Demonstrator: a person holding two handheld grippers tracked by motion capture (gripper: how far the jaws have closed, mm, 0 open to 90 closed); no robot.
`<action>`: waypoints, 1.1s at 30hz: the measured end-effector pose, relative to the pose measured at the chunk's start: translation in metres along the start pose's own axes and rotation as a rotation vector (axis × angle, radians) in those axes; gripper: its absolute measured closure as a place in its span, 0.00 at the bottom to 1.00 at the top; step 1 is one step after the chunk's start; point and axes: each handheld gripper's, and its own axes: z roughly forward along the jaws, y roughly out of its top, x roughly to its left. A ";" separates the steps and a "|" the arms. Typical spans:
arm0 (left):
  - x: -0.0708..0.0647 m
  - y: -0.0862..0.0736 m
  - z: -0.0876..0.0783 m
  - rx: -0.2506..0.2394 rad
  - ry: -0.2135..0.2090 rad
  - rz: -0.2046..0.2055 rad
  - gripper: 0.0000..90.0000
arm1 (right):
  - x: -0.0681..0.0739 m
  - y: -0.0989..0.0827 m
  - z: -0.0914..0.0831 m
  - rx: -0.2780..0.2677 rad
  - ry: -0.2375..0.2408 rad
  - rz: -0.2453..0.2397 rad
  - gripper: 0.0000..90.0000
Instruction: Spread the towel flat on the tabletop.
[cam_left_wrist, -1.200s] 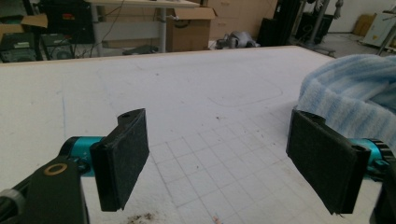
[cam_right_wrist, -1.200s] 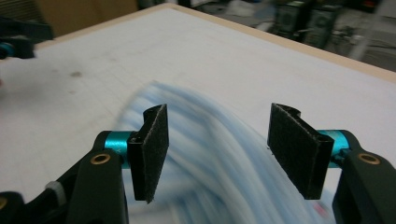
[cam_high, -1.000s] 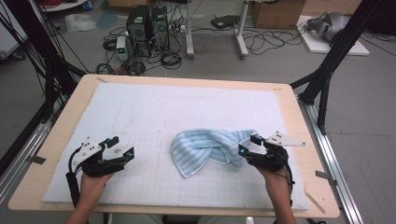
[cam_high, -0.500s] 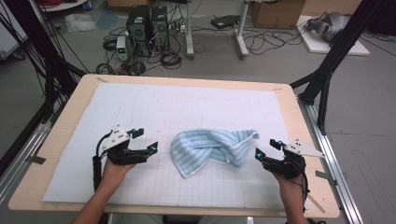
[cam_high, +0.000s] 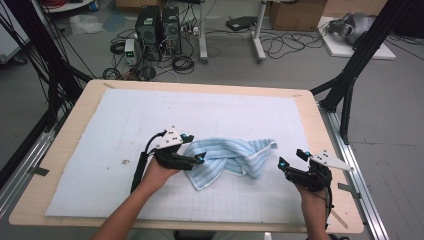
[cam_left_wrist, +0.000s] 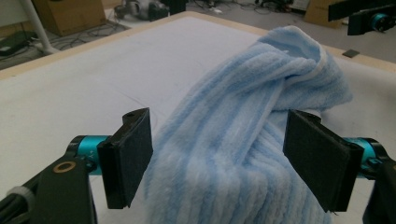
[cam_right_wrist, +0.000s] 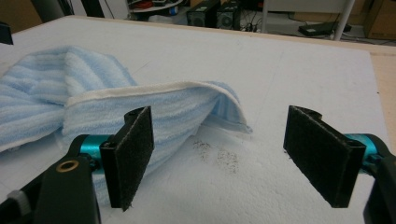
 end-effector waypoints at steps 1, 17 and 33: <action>-0.001 0.001 0.005 0.018 -0.006 0.005 0.27 | 0.000 0.000 0.000 0.000 0.000 0.000 0.26; 0.010 -0.011 0.030 0.206 -0.043 -0.052 0.93 | 0.002 -0.006 0.006 0.041 0.007 -0.001 0.27; 0.045 -0.035 -0.025 0.157 0.079 -0.176 0.93 | 0.007 -0.009 0.012 0.057 0.027 -0.015 0.28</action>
